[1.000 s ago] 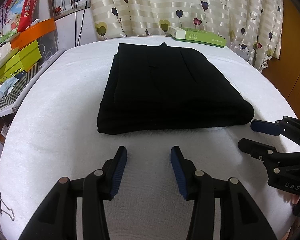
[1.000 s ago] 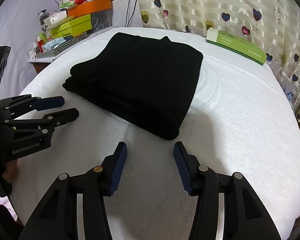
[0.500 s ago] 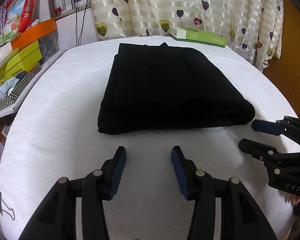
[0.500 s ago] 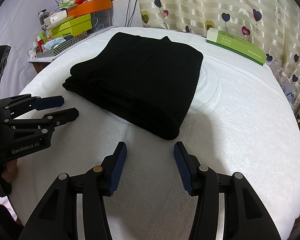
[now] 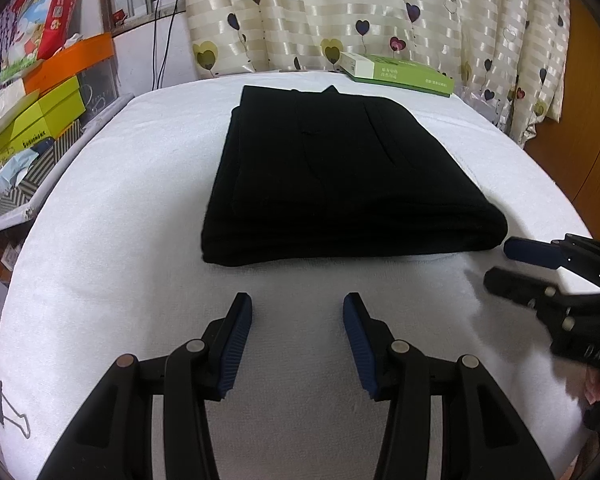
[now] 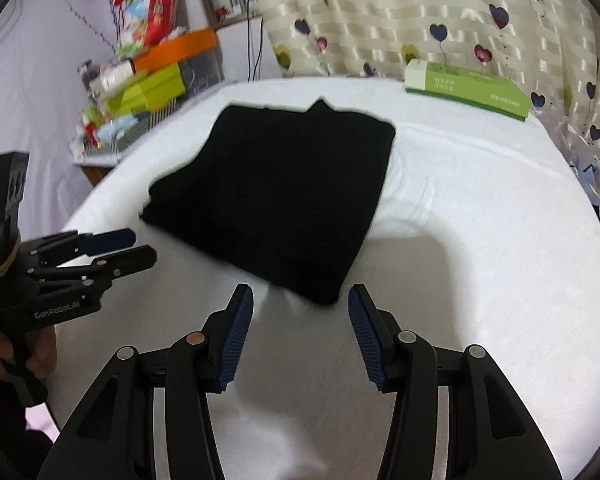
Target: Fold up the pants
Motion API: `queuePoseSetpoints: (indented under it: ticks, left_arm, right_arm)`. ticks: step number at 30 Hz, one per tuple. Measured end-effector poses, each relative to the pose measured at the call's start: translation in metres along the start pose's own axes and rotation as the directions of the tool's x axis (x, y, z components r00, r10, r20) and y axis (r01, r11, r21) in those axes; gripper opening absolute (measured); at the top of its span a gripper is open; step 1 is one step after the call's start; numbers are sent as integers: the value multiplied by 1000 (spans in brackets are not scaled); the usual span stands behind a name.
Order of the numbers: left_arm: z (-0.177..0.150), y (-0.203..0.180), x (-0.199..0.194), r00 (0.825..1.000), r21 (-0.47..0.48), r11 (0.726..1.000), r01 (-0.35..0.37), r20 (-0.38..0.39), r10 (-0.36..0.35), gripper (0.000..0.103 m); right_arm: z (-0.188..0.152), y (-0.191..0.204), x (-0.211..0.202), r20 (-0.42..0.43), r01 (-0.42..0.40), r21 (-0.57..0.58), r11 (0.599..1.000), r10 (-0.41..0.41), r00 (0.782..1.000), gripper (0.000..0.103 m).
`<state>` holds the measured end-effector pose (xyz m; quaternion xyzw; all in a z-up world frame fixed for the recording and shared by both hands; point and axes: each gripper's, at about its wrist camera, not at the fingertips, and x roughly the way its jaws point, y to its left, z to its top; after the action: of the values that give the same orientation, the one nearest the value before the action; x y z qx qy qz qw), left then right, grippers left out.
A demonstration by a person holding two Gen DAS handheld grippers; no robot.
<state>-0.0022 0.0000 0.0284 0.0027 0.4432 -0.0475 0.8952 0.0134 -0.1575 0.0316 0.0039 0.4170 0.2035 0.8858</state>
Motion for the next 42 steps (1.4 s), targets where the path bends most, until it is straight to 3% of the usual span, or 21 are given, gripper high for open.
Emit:
queuePoseSetpoints:
  ticks: [2, 11, 18, 20, 27, 30, 33, 35, 36, 38, 40, 42]
  left_arm:
    - [5, 8, -6, 999, -28, 998, 48, 10, -48, 50]
    - [57, 35, -9, 991, -83, 992, 96, 102, -87, 50]
    - [79, 57, 45, 995, -154, 983, 101, 12, -100, 50]
    - [80, 63, 54, 990, -183, 973, 138, -1, -140, 50]
    - [88, 71, 65, 979, -210, 958, 198, -10, -204, 55]
    - [90, 71, 73, 976, -209, 955, 209, -15, -217, 66]
    - [93, 73, 78, 970, -207, 949, 239, 12, -242, 68]
    - [94, 69, 79, 973, -196, 953, 230, 14, -232, 69]
    - [94, 65, 79, 975, -180, 958, 222, 12, -224, 68]
    - [95, 61, 78, 972, -173, 957, 233, 10, -235, 61]
    - [95, 60, 76, 960, -177, 945, 277, 17, -278, 40]
    - [96, 60, 74, 954, -188, 936, 299, 28, -299, 33]
  right_arm:
    - [12, -6, 1, 11, -31, 19, 999, 31, 999, 51]
    - [48, -32, 41, -13, -99, 124, 987, 101, 995, 51]
    - [58, -47, 54, -7, -103, 179, 978, 106, 994, 51]
    - [59, -52, 60, -21, -95, 193, 977, 101, 995, 51]
    - [62, -58, 69, -19, -112, 227, 968, 119, 993, 51]
    - [65, -57, 73, -22, -107, 228, 968, 115, 993, 52]
    - [68, -56, 76, -14, -104, 226, 968, 110, 994, 52]
    - [69, -54, 76, -15, -110, 222, 969, 116, 993, 42]
    - [70, -54, 75, -10, -117, 229, 966, 122, 992, 27]
    - [70, -56, 73, 1, -136, 248, 959, 141, 990, 24]
    - [71, -54, 69, 15, -143, 243, 960, 143, 990, 23]
    - [74, -51, 62, 34, -155, 240, 958, 151, 988, 22]
